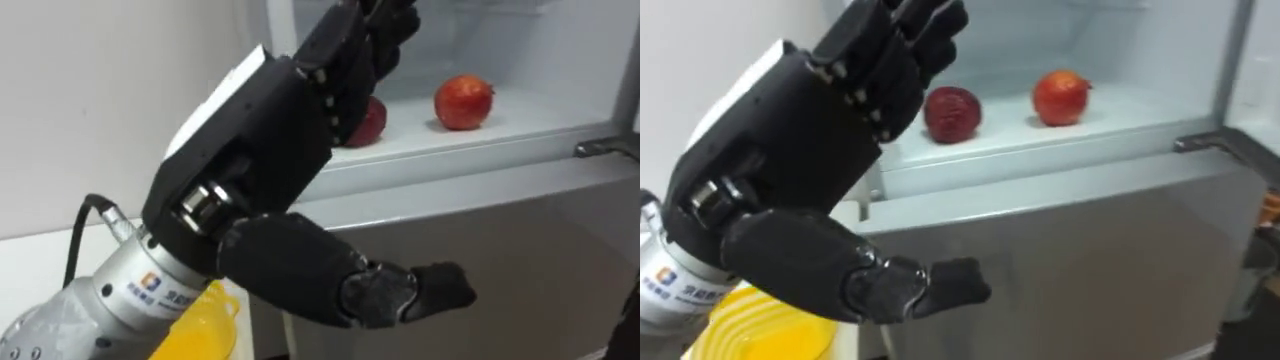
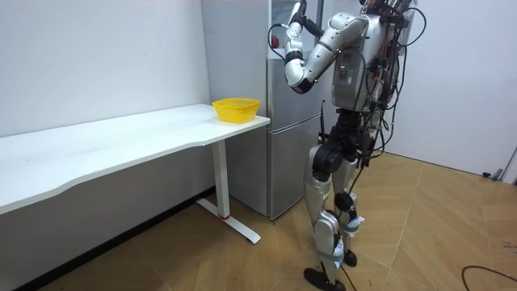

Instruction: Retrieve from the upper fridge

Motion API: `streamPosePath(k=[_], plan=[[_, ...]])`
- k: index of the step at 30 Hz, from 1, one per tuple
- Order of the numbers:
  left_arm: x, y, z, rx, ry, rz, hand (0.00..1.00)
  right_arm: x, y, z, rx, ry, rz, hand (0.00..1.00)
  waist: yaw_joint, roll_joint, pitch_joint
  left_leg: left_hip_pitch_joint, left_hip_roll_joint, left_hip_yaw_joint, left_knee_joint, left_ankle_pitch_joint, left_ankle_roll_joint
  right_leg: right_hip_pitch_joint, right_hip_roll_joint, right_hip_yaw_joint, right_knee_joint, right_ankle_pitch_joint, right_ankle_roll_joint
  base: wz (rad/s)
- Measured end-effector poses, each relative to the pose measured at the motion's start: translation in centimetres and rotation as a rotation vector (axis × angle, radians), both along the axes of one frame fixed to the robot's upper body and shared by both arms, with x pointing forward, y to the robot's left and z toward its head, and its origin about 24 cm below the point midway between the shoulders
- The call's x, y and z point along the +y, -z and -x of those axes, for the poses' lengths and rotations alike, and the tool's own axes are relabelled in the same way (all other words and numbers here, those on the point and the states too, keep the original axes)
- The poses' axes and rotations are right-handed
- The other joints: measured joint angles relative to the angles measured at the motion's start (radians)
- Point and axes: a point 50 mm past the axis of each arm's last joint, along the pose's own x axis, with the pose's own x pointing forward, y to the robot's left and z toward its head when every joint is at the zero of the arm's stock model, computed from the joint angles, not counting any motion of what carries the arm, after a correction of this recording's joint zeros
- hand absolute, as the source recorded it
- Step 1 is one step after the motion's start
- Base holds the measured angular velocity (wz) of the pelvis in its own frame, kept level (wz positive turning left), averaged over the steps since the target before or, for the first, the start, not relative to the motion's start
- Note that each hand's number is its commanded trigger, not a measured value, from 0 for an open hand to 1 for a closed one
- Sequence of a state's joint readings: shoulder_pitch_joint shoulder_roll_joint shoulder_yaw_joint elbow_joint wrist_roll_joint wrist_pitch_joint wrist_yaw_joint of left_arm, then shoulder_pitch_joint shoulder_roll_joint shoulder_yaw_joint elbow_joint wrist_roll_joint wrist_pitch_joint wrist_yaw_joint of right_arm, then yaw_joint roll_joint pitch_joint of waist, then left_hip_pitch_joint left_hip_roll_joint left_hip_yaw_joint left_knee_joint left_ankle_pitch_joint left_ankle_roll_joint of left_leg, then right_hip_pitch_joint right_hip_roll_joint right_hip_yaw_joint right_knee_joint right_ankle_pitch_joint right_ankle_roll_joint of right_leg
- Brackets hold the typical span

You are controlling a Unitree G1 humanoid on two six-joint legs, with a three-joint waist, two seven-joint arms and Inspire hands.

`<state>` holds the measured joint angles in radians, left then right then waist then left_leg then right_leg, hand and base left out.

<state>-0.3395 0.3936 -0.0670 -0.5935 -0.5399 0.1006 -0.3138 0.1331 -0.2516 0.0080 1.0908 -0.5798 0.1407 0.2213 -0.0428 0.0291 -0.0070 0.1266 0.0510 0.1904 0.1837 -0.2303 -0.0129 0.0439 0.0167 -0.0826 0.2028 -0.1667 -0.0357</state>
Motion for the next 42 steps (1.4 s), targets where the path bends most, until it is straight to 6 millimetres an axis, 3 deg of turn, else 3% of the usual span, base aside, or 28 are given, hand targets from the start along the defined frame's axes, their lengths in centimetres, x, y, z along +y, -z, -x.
streamPosePath(k=[6, 9, 13, 15, 21, 23, 25, 26, 29, 33, 36, 38, 42], plan=[[2.8, -0.1, -0.2, 0.009, -0.172, 0.066, 0.00, -0.5, -0.9, -2.0, -0.191, 0.063, 0.069, 0.00, 0.026, 0.011, -0.0043, -0.005, -0.001, -0.015, 0.006, 0.000, 0.000, 0.011, 0.001, -0.018, 0.001, -0.006, -0.002, 0.08], [5.0, -0.3, 0.4, -0.019, -0.296, 0.126, 0.00, -0.9, -2.4, -3.8, -0.411, 0.188, 0.094, 0.00, 0.041, 0.017, -0.0044, -0.002, -0.003, -0.021, 0.001, 0.000, 0.000, 0.011, 0.001, -0.018, 0.001, -0.009, -0.003, -0.05], [9.2, 0.2, 2.1, -0.037, -0.515, 0.197, 0.00, -0.9, -5.3, -5.2, -0.727, 0.367, 0.098, 0.00, 0.060, 0.023, 0.0026, 0.006, -0.004, -0.030, -0.004, 0.000, 0.000, 0.023, -0.006, -0.030, -0.003, -0.016, -0.004, 0.09], [11.2, 0.8, 3.1, -0.031, -0.635, 0.227, 0.00, -0.7, -6.4, -5.5, -0.839, 0.434, 0.099, 0.00, 0.067, 0.030, -0.0013, 0.008, -0.006, -0.037, -0.004, 0.000, 0.000, 0.027, -0.008, -0.036, -0.005, -0.021, -0.003, 0.14], [16.8, 4.0, 7.2, 0.053, -0.982, 0.337, 0.00, -2.0, -10.2, -6.2, -1.137, 0.607, 0.182, 0.00, 0.073, 0.034, -0.0016, 0.007, -0.016, -0.056, -0.007, 0.000, 0.000, 0.043, -0.021, -0.070, -0.020, -0.027, 0.007, 0.18], [18.7, 5.8, 9.1, 0.109, -1.148, 0.408, 0.00, -2.5, -11.6, -6.3, -1.222, 0.620, 0.234, 0.00, 0.083, 0.041, -0.0002, 0.002, -0.020, -0.058, -0.007, 0.000, 0.000, 0.044, -0.026, -0.075, -0.018, -0.030, 0.010, 0.05], [19.6, 7.6, 10.1, 0.182, -1.245, 0.455, 0.00, -2.9, -12.6, -6.5, -1.281, 0.644, 0.261, 0.00, 0.085, 0.049, -0.0006, 0.000, -0.025, -0.066, -0.008, 0.000, 0.000, 0.047, -0.031, -0.084, -0.017, -0.032, 0.013, 0.13], [20.0, 8.6, 10.6, 0.229, -1.290, 0.477, 0.00, -3.0, -13.3, -6.6, -1.319, 0.653, 0.279, 0.00, 0.086, 0.046, 0.0028, 0.000, -0.028, -0.070, -0.010, 0.000, 0.000, 0.045, -0.034, -0.088, -0.015, -0.034, 0.016, 0.16], [21.1, 11.4, 12.1, 0.353, -1.385, 0.565, 0.00, -3.1, -16.1, -7.0, -1.463, 0.707, 0.268, 0.00, 0.102, 0.055, -0.0020, 0.002, -0.032, -0.073, -0.012, 0.000, 0.000, 0.042, -0.039, -0.092, -0.013, -0.038, 0.020, 0.05], [22.5, 15.3, 14.9, 0.531, -1.487, 0.744, 0.00, -3.2, -19.0, -7.5, -1.614, 0.760, 0.241, 0.00, 0.117, 0.055, -0.0010, 0.000, -0.035, -0.077, -0.013, 0.000, 0.000, 0.039, -0.044, -0.098, -0.004, -0.044, 0.022, 0.04], [23.4, 19.9, 17.5, 0.719, -1.573, 0.935, 0.00, -3.1, -20.8, -7.8, -1.705, 0.787, 0.205, 0.00, 0.133, 0.055, -0.0009, -0.002, -0.038, -0.087, -0.011, 0.000, 0.000, 0.035, -0.047, -0.099, 0.003, -0.050, 0.023, 0.04], [23.9, 24.0, 20.0, 0.866, -1.649, 1.131, 0.00, -3.1, -21.9, -8.2, -1.756, 0.782, 0.189, 0.00, 0.148, 0.059, -0.0005, -0.012, -0.040, -0.091, -0.010, 0.000, 0.000, 0.026, -0.049, -0.100, 0.003, -0.053, 0.024, 0.04], [22.1, 29.6, 24.6, 1.078, -1.817, 1.295, 0.00, -2.7, -23.9, -8.5, -1.842, 0.739, 0.169, 0.00, 0.166, 0.053, -0.0025, -0.022, -0.045, -0.090, -0.007, 0.000, 0.000, 0.010, -0.052, -0.098, 0.020, -0.055, 0.027, 0.00]])
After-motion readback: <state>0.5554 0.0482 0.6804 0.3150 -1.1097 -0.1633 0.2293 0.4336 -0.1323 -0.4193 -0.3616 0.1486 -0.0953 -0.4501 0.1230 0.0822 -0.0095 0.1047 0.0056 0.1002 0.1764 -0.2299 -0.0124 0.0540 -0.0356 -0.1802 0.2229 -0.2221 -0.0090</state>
